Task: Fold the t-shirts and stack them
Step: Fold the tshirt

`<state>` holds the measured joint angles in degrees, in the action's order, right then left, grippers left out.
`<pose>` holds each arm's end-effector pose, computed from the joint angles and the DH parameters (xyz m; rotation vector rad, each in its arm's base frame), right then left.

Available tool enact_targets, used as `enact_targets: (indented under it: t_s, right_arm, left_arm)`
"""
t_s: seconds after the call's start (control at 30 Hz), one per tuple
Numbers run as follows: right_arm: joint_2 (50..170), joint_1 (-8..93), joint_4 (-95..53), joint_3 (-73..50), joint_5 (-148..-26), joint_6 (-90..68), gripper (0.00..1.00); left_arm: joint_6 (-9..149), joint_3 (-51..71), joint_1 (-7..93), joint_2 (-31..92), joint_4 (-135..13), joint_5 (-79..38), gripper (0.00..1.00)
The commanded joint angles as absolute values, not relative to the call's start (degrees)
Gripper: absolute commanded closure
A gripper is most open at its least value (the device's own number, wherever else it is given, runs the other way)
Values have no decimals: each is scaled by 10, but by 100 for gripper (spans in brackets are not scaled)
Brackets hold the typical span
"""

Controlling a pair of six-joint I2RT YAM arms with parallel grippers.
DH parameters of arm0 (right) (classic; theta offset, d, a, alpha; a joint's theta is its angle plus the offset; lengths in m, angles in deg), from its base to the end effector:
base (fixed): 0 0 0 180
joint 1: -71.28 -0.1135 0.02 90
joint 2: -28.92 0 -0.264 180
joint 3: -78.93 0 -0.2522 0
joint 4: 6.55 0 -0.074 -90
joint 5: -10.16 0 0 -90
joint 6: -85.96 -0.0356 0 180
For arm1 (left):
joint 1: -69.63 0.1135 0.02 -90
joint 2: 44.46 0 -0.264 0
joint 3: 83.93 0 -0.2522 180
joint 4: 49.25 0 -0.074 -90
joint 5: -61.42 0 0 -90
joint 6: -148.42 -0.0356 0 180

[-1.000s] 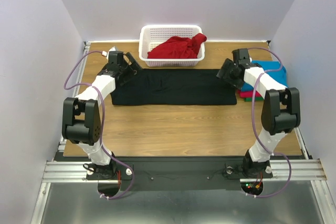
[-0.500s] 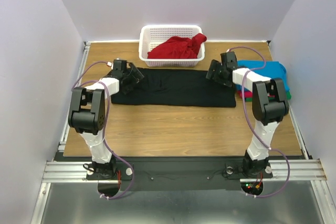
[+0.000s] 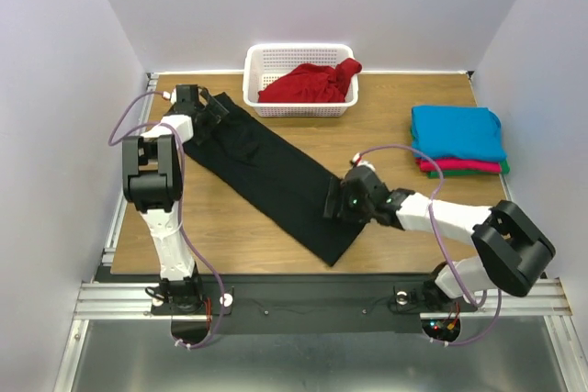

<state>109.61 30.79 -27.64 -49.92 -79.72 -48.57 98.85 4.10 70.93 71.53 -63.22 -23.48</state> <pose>0.2025 0.1728 0.1650 0.0914 2.5633 0.6181 0.4523 0.0071 0.1808 -0.7631 2.1407 -0.4665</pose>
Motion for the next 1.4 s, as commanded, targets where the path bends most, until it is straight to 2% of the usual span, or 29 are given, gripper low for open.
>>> enact_targets:
  t_s: [0.0,0.03,0.13,0.3,0.43,0.5,0.63,0.67,0.7,0.87,1.0,1.1,1.2,1.37]
  right_arm:
    - [1117,203,-346,-544,-868,-577,0]
    - [1123,183,-344,-538,-871,-581,0]
    - [1148,135,-336,-510,-866,-590,0]
    - [1129,129,-340,-469,-846,-563,0]
    - [1082,130,-352,-435,-827,-540,0]
    - [1054,130,-364,-425,-814,-530,0]
    - [1007,131,-399,-410,-773,-533,0]
    - [991,132,-417,-413,-759,-541,0]
    - [991,132,-427,-413,-753,-547,0]
    - [920,144,-478,-450,-721,-569,0]
    - [886,156,-497,-502,-762,-624,0]
    - [882,156,-491,-534,-796,-657,0]
    - [873,156,-487,-554,-763,-690,0]
    - [844,156,-485,-571,-676,-712,3]
  left_arm:
    - [951,-34,716,796,-714,-278,9]
    - [951,-69,717,809,-733,-272,17]
    - [949,-130,717,851,-760,-246,17]
    - [945,-185,717,869,-783,-239,16]
    - [939,-220,715,833,-813,-239,16]
    - [939,-211,709,773,-816,-240,16]
    - [929,-126,652,621,-819,-312,15]
    - [933,-31,607,549,-816,-336,15]
    - [941,-30,607,549,-816,-336,15]
    - [995,237,469,294,-784,-391,15]
    - [1123,390,331,102,-807,-422,14]
    - [1182,498,260,7,-809,-400,14]
    - [1248,557,206,-22,-811,-377,14]
    - [1356,580,17,24,-814,-389,15]
